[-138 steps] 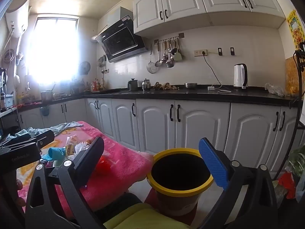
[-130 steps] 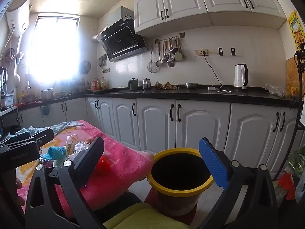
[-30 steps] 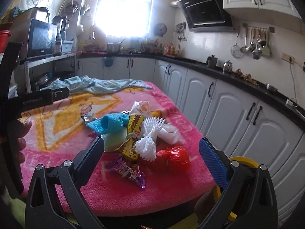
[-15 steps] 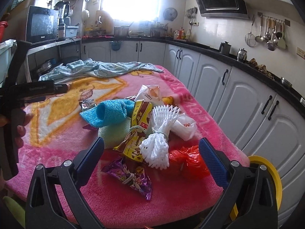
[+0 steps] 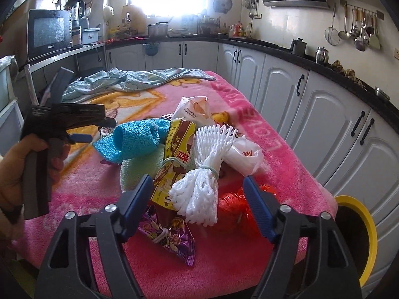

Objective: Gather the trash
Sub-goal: 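Close the left tool on the green snack bag while the right tool grasps the white foam net, then carry the white foam net in the right tool over the yellow bin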

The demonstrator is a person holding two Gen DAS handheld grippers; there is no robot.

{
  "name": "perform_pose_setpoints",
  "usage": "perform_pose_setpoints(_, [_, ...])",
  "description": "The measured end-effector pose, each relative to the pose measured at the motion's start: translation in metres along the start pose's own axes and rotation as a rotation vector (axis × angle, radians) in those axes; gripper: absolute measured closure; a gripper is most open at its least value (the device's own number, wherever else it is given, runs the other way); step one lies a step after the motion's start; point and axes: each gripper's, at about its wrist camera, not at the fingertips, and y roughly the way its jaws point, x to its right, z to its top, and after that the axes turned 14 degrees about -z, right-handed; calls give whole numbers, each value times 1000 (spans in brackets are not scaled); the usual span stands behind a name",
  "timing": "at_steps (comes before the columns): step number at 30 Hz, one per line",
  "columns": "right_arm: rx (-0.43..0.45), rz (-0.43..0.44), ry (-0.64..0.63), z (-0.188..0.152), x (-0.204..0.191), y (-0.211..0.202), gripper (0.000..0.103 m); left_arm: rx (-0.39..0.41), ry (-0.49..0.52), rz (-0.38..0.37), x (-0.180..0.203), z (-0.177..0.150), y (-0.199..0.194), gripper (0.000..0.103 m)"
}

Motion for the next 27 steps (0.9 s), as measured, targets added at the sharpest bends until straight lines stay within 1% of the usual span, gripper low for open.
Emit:
perform_pose_setpoints(2, [-14, 3, 8, 0, 2, 4, 35, 13, -3, 1, -1, 1, 2, 34])
perform_pose_setpoints(4, [-26, 11, 13, 0, 4, 7, 45, 24, 2, 11, -1, 1, 3, 44])
perform_pose_setpoints(5, [-29, 16, 11, 0, 4, 8, 49, 29, 5, 20, -1, 1, 3, 51])
perform_pose_setpoints(6, [-31, 21, 7, 0, 4, 8, 59, 32, 9, 30, -1, 1, 4, 57])
perform_pose_setpoints(7, [-33, 27, 1, 0, 4, 8, 69, 35, 15, 43, -2, 0, 4, 60])
perform_pose_setpoints(8, [-35, 35, -2, 0, 4, 8, 74, 40, 17, 50, -3, 1, 4, 67])
perform_pose_setpoints(9, [-34, 40, -2, 0, 4, 8, 82, 43, 16, 54, -4, 1, 4, 73])
perform_pose_setpoints(11, [-25, 44, 0, 0, 5, 5, 83, 45, 14, 39, -7, 2, 3, 78])
perform_pose_setpoints(12, [-20, 46, 3, 0, 6, 4, 85, 47, 12, 32, -7, 2, 2, 84])
perform_pose_setpoints(13, [-17, 47, 6, 0, 6, 3, 85, 46, 10, 22, -8, 3, 2, 86])
perform_pose_setpoints(16, [0, 47, 18, 1, 9, -2, 86, 48, 12, -20, -9, 3, -1, 91])
perform_pose_setpoints(19, [11, 52, 29, 4, 11, -5, 86, 55, 46, -51, -2, 2, -8, 95])
perform_pose_setpoints(20, [15, 54, 34, 4, 12, -7, 86, 66, 63, -63, 1, 2, -13, 98])
perform_pose_setpoints(27, [33, 66, 63, 8, 20, -17, 86, 146, 175, -105, 34, 3, -51, 99])
